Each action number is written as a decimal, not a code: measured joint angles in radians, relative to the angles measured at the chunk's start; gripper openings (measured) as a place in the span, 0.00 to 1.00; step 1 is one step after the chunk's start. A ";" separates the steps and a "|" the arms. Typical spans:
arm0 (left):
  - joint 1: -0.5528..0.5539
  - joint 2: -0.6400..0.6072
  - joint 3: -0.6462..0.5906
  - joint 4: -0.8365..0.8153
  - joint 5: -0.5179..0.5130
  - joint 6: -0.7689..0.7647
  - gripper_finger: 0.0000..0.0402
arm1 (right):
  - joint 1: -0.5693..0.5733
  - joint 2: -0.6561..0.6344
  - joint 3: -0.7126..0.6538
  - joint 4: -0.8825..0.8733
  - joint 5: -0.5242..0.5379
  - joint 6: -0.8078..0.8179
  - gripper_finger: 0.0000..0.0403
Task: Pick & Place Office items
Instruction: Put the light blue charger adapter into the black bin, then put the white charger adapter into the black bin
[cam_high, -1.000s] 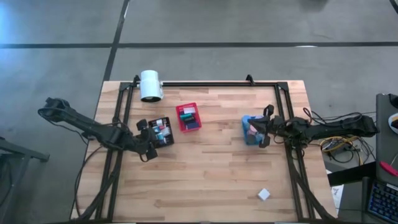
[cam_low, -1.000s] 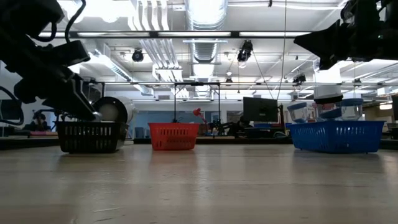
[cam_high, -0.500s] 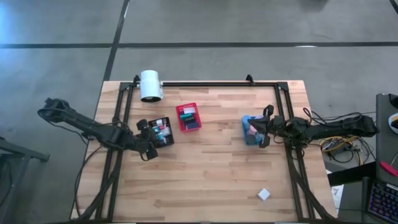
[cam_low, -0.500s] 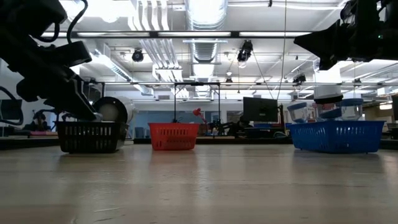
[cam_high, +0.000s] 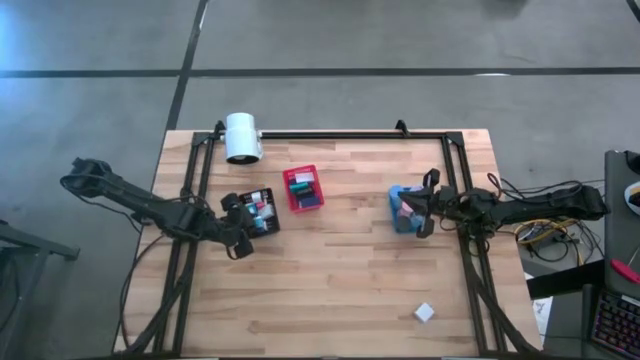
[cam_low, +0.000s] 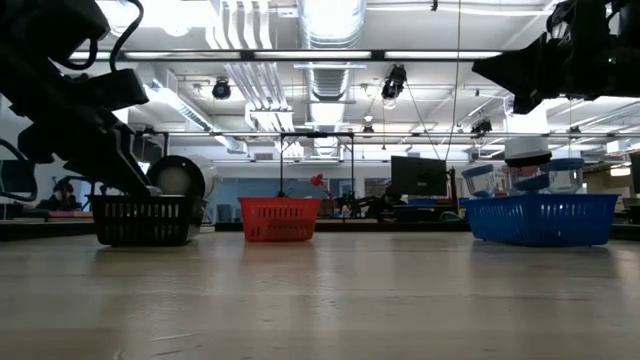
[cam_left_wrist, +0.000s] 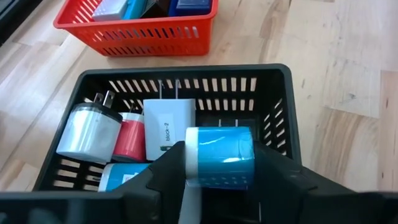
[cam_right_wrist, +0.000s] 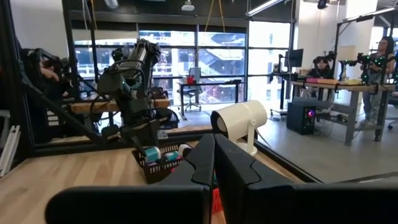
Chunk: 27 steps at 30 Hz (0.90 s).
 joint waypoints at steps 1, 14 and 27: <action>0.000 0.000 0.000 0.000 0.000 0.000 0.43 | 0.000 0.000 0.000 0.000 0.000 -0.002 0.02; -0.002 -0.082 0.167 -0.015 0.000 0.212 0.86 | 0.000 0.000 0.000 -0.037 -0.002 -0.006 0.02; 0.017 -0.525 0.062 0.141 0.091 0.500 0.16 | 0.000 0.006 0.000 -0.045 -0.040 -0.008 0.02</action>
